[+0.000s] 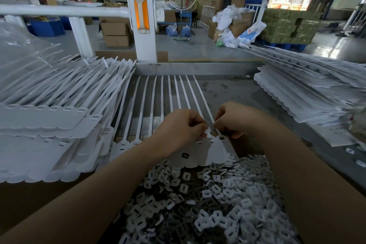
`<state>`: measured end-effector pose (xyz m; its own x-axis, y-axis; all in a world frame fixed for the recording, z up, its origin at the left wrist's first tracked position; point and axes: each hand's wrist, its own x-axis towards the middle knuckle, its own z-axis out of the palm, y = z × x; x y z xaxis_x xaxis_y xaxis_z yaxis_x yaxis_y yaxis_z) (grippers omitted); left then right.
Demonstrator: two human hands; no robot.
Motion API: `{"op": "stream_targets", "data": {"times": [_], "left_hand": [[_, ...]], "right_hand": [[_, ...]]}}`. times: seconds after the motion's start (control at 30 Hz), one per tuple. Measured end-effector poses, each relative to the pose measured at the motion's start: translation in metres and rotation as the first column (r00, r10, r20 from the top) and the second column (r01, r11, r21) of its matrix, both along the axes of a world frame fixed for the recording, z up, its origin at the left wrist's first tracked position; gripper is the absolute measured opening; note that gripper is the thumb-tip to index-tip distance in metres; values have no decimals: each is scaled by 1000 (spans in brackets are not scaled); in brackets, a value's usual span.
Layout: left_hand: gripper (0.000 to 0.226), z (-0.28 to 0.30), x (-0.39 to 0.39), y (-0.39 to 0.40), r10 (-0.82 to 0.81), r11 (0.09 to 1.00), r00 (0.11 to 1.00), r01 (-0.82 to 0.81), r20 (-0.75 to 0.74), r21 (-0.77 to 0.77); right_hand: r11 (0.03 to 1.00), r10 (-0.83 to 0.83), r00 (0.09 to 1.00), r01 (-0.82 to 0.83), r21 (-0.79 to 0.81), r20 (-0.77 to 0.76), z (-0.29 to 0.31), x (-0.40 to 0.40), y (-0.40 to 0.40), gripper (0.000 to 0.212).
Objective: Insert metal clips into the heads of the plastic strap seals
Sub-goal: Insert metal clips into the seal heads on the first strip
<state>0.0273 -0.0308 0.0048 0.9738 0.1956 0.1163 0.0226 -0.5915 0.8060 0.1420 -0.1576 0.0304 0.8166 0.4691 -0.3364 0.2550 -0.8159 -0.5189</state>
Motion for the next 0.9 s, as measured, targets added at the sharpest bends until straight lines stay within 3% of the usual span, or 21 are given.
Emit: {"op": "stream_targets", "data": {"times": [0.27,0.47,0.9], "left_hand": [[17,5,6,3,-21,1000,997,22,-81,20],[14,17,11,3,-59,998,974,62,-221,7],[10,9,22,-18,56,987,986,-31,-156,159]], "right_hand": [[1000,12,1000,-12,-17,8,0,-1,1,15],[1000,22,1000,-22,-16,4,1,-1,0,11],[1000,25,1000,-25,-11,-3,1,0,0,15]]}}
